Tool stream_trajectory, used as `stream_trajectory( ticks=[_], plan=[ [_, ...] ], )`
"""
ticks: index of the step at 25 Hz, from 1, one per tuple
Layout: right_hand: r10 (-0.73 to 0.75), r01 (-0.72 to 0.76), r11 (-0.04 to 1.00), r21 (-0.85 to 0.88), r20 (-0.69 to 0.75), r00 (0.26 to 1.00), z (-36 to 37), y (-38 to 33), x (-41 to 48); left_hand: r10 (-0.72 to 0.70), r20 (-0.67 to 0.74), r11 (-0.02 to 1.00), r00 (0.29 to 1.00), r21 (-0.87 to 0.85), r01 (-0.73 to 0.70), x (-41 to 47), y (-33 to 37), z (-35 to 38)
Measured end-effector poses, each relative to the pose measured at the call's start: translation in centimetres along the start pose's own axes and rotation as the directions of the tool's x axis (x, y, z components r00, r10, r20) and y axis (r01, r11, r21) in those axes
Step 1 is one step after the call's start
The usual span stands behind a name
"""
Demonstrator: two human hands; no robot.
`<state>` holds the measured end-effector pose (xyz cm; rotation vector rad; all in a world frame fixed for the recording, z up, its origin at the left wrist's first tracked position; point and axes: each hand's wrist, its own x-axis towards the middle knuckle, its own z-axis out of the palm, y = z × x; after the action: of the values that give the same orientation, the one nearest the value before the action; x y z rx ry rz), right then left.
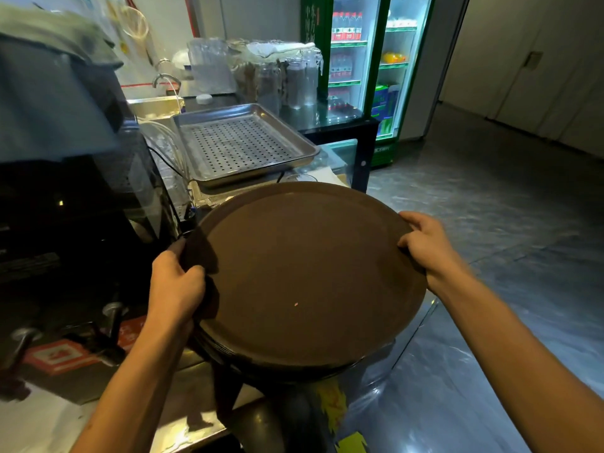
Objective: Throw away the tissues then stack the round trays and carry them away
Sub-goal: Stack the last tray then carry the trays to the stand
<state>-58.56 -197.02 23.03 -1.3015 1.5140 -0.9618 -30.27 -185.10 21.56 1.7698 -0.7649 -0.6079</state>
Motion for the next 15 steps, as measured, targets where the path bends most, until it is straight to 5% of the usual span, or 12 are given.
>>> stream_trajectory(
  ticks=[15],
  plan=[
    [-0.189,0.193,0.951,-0.241,0.041,0.981,2.0,1.5,1.6,-0.034,-0.081,0.990,0.996,0.133,0.045,1.7,-3.3,-0.9]
  ],
)
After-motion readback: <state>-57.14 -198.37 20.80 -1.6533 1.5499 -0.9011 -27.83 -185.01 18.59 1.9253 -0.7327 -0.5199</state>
